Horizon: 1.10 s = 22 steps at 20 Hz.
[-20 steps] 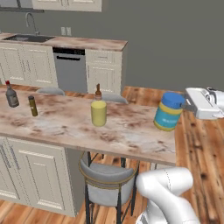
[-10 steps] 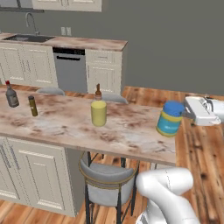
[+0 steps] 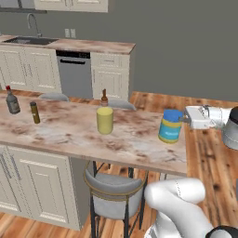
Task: Move the mayonnaise and oil and vinegar bottle from the cabinet to the dining counter.
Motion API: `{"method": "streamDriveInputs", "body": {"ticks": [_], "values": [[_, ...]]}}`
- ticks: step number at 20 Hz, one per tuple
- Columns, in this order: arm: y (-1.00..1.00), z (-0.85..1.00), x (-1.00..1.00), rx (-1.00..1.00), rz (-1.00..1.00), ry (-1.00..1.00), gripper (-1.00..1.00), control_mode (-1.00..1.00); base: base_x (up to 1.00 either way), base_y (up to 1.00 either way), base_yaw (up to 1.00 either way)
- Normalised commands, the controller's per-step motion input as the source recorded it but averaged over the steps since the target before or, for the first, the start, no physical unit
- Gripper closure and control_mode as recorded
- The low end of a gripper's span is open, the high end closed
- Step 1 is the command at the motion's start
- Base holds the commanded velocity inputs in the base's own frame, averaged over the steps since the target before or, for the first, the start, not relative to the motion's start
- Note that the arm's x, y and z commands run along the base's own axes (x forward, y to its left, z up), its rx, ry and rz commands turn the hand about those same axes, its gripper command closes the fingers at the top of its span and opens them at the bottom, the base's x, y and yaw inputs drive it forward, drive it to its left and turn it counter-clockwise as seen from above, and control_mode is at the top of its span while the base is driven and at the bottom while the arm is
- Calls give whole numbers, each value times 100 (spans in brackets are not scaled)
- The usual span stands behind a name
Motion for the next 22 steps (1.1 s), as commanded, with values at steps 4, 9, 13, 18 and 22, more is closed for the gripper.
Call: {"method": "streamDriveInputs", "body": {"ticks": [4, 9, 13, 18, 22], "values": [[-2, -35, 79, 0, -2, 6, 100, -100, 0, 0, 0], [-3, -31, 47, -3, 0, -6, 100, -100, 0, 0, 0], [-2, -22, 46, -7, 0, -11, 100, -100, 0, 0, 0], [-4, -14, 50, -5, 0, -2, 100, -100, 0, 0, 0], [-3, -22, 56, 0, 0, 0, 100, -100, 0, 0, 0]]}}
